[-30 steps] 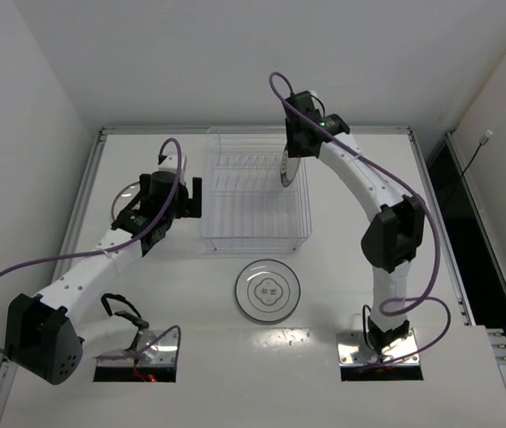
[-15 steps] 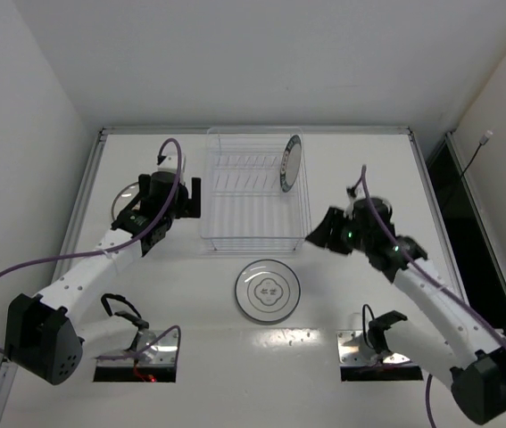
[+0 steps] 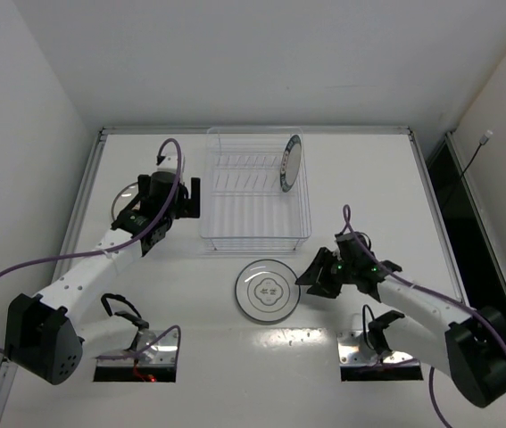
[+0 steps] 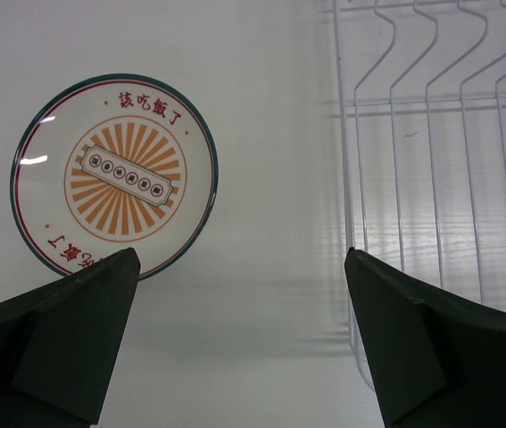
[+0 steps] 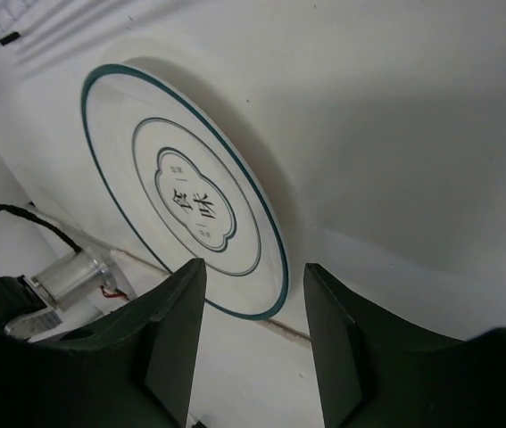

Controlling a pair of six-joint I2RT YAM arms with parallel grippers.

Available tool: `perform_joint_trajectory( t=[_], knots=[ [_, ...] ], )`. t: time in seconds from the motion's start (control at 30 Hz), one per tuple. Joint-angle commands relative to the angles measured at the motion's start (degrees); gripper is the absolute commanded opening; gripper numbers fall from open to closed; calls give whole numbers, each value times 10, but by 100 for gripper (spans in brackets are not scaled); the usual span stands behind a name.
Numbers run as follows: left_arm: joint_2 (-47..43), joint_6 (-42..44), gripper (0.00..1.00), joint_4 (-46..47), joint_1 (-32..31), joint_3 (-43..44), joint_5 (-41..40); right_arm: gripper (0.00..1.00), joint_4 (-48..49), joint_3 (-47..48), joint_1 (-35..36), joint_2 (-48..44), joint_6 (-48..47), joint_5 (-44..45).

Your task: Load the plates into the dish rack

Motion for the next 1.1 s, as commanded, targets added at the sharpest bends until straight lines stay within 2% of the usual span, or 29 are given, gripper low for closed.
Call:
perform_joint_trajectory(
  t=[0.0,0.2,0.4,0.57,0.63,0.7,0.8,0.87,1.07],
  knots=[
    [-9,-6,100,12,-4,16,13,45,64,4,15,31,30,-2],
    [-9,-6,100,12,-4,16,18,45,95,-19,40,56,88,27],
    [-21,-6,100,12,-4,16,7,44,95,3,64,118,88,33],
    [-16,-6,100,12,-4,16,7,40,178,-13,75,185,118,28],
    [-16,-6,100,12,-4,16,7,36,207,-19,80,199,131,22],
    [-16,-6,100,12,-4,16,7,18,221,-24,86,219,131,22],
    [-10,-6,100,12,-4,16,7,1,200,-10,93,224,125,22],
    [-5,-6,100,12,-4,16,7,0,195,-4,93,214,118,22],
    [0,-6,100,12,-4,16,7,0,94,46,142,136,83,22]
  ],
)
